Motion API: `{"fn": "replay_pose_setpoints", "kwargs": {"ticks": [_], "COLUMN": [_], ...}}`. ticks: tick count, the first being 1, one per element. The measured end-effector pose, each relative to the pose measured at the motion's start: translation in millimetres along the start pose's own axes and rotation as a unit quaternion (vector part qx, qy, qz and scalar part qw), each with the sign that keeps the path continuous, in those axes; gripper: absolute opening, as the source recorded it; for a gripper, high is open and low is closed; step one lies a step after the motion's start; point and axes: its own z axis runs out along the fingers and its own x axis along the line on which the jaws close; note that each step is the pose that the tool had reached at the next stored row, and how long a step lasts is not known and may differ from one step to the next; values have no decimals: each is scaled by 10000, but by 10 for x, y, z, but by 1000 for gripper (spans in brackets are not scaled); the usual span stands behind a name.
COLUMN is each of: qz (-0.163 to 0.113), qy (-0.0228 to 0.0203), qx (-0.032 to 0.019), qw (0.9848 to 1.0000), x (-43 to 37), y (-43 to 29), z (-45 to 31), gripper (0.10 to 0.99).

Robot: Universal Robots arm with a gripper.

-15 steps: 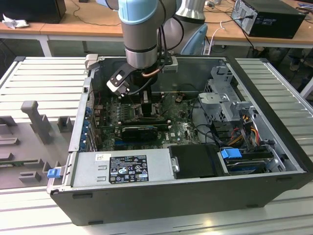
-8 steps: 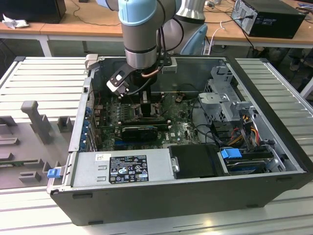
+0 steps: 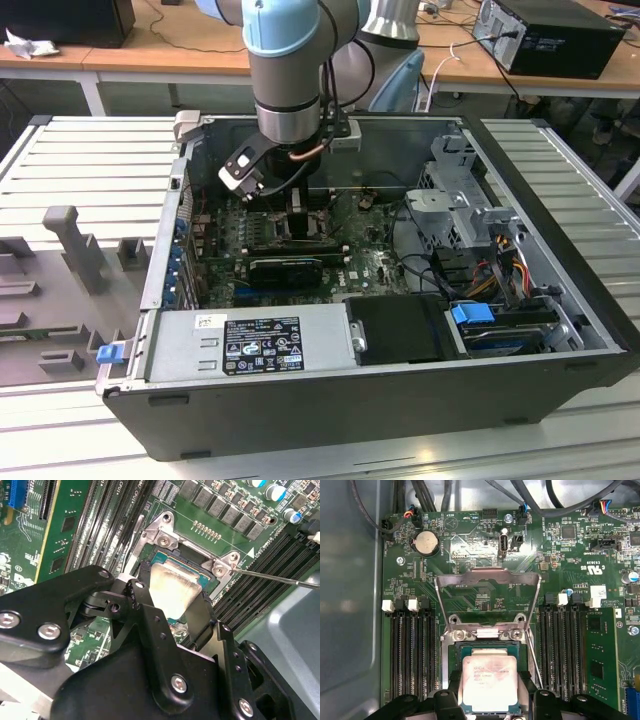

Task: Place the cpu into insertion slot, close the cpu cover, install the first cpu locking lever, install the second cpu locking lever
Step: 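Place the cpu into insertion slot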

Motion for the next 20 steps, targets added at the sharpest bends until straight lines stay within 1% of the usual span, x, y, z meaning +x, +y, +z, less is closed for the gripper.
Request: {"fn": "replay_pose_setpoints", "kwargs": {"ticks": [2, 3, 7, 9, 18, 19, 20], "qz": [0, 0, 0, -1, -3, -2, -3], "qy": [1, 1, 1, -3, -13, -14, -14], "qx": [0, 0, 0, 1, 0, 0, 0], "qw": [10000, 10000, 10000, 10000, 10000, 10000, 10000], "x": [0, 0, 2, 1, 5, 5, 6], "y": [-1, -1, 3, 5, 16, 17, 18], "z": [1, 1, 2, -10, -122, -135, -141], "gripper": [537, 600, 600, 600, 600, 584, 459]}}
